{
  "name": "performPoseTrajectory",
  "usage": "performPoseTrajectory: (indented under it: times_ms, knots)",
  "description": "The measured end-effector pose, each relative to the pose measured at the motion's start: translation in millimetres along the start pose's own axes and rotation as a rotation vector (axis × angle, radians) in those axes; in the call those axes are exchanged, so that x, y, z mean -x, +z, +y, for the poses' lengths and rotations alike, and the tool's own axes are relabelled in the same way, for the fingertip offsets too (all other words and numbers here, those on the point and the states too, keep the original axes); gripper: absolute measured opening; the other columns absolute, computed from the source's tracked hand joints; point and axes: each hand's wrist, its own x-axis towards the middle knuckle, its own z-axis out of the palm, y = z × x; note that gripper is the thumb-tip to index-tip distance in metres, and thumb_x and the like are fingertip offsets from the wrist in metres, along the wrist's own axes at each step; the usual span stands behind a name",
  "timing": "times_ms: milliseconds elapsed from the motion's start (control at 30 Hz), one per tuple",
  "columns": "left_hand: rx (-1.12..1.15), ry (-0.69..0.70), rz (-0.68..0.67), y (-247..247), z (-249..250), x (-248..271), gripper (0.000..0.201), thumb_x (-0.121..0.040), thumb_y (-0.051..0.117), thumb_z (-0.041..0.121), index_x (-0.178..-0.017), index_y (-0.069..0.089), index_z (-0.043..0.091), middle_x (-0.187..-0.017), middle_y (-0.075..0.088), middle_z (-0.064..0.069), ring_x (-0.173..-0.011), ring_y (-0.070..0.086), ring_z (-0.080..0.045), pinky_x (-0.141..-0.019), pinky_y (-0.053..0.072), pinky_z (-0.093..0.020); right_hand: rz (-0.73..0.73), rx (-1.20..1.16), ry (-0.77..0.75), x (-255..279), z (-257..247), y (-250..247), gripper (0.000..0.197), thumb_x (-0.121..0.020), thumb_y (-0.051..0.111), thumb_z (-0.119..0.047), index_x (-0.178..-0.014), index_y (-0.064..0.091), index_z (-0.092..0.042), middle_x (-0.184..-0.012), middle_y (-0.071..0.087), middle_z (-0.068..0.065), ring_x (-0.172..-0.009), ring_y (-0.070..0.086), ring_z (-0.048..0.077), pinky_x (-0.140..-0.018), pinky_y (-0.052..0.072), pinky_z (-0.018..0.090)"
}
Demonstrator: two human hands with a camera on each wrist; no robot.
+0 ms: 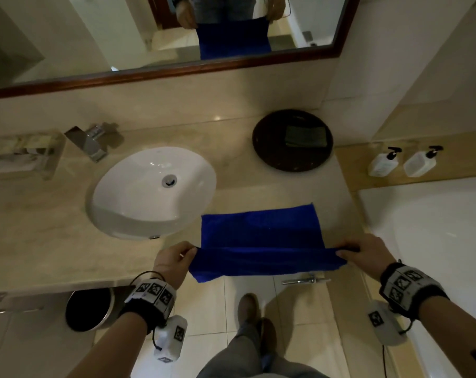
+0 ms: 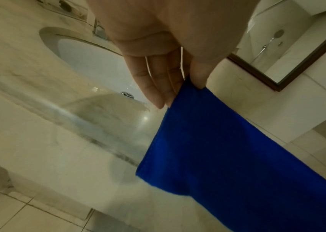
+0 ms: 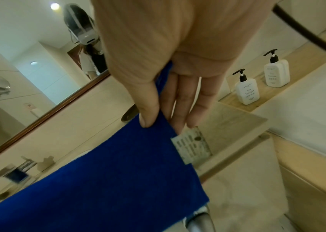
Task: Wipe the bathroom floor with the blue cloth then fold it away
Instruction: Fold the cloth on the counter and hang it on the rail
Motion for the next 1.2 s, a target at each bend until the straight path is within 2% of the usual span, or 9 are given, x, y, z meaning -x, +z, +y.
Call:
performPoseTrajectory:
  times_ms: [200,267,400,567,767,900,1000,1100,1200]
  knots:
    - [0.09,-0.069,0.013,-3.0,-6.6,-50.9,0.021,-0.094,0.056,0.028,-0.076,0.064,0.034,-0.079,0.069,0.005,-0.078,0.066,-0.022,-0.075,0.057,-0.045,0.093,-0.054,0.092,-50.1,-22.5,-14.6,0.002,-0.087,0.072,-0.023,-0.086,0.072,-0.023,-0.083,0.065,-0.007,-0.075,0.051,-0.003,-0.061,0.033,0.007]
    - [0.112,-0.094,0.026,0.2,-10.6,-68.4,0.019,-0.089,0.056,0.038,-0.073,0.064,0.036,-0.079,0.069,0.003,-0.078,0.066,-0.024,-0.075,0.057,-0.047,0.104,-0.031,0.109,-68.6,-27.7,-14.2,0.002,-0.089,0.07,-0.022,-0.087,0.07,-0.022,-0.085,0.063,-0.004,-0.075,0.052,0.005,-0.063,0.035,0.013]
    - [0.143,-0.153,0.02,4.3,-10.2,-94.0,0.02,-0.094,0.058,0.03,-0.075,0.065,0.031,-0.08,0.069,-0.001,-0.08,0.066,-0.027,-0.077,0.057,-0.047,0.091,0.005,0.102,-99.3,-34.0,-6.9,0.005,-0.092,0.065,-0.018,-0.088,0.068,-0.018,-0.091,0.061,0.002,-0.089,0.055,0.019,-0.075,0.034,0.022]
    - [0.224,-0.216,0.056,4.8,-13.7,-116.4,0.026,-0.082,0.054,0.048,-0.081,0.068,0.027,-0.078,0.07,-0.002,-0.076,0.066,-0.027,-0.075,0.057,-0.048,0.119,0.033,0.152,-130.4,-40.8,-4.0,0.014,-0.093,0.065,-0.02,-0.096,0.07,-0.007,-0.094,0.06,0.005,-0.091,0.052,0.02,-0.081,0.038,0.028]
    - [0.281,-0.347,0.082,13.4,-17.4,-120.5,0.004,-0.093,0.06,0.02,-0.096,0.063,0.02,-0.09,0.069,-0.008,-0.077,0.066,-0.027,-0.07,0.055,-0.035,0.075,0.129,0.238,-146.6,-35.2,8.6,0.02,-0.092,0.065,-0.024,-0.101,0.069,-0.006,-0.106,0.067,0.016,-0.094,0.057,0.027,-0.077,0.037,0.028]
    - [0.318,-0.368,0.162,15.3,-20.7,-107.0,0.012,-0.093,0.059,0.016,-0.104,0.061,0.014,-0.092,0.067,-0.009,-0.079,0.066,-0.026,-0.073,0.055,-0.036,0.101,0.136,0.257,-151.5,-35.7,9.9,0.023,-0.089,0.068,-0.022,-0.105,0.066,-0.006,-0.108,0.066,0.019,-0.1,0.059,0.034,-0.078,0.04,0.03]
    - [0.3,-0.433,0.208,18.9,-23.5,-86.5,0.012,-0.091,0.063,0.018,-0.102,0.06,0.014,-0.091,0.067,-0.006,-0.079,0.065,-0.024,-0.072,0.055,-0.034,0.137,0.106,0.258,-154.2,-37.5,3.4,0.028,-0.087,0.068,-0.015,-0.112,0.057,-0.008,-0.106,0.061,0.015,-0.089,0.053,0.028,-0.075,0.039,0.031]
    - [0.266,-0.475,0.244,29.6,-25.0,-59.1,0.009,-0.089,0.064,0.019,-0.098,0.062,0.016,-0.091,0.067,-0.003,-0.082,0.065,-0.024,-0.074,0.053,-0.034,0.205,0.123,0.152,-156.7,-42.6,-5.8,0.034,-0.084,0.066,-0.012,-0.115,0.052,-0.01,-0.116,0.05,0.013,-0.087,0.046,0.023,-0.076,0.038,0.033]
    - [0.226,-0.53,0.238,44.3,-18.7,-31.4,0.009,-0.091,0.062,0.02,-0.1,0.06,0.018,-0.092,0.063,-0.001,-0.086,0.061,-0.022,-0.074,0.043,-0.029,0.079,0.109,-0.102,-146.9,-51.1,-9.3,0.014,-0.087,0.068,-0.018,-0.091,0.055,-0.015,-0.093,0.057,0.007,-0.077,0.053,0.022,-0.07,0.041,0.032]
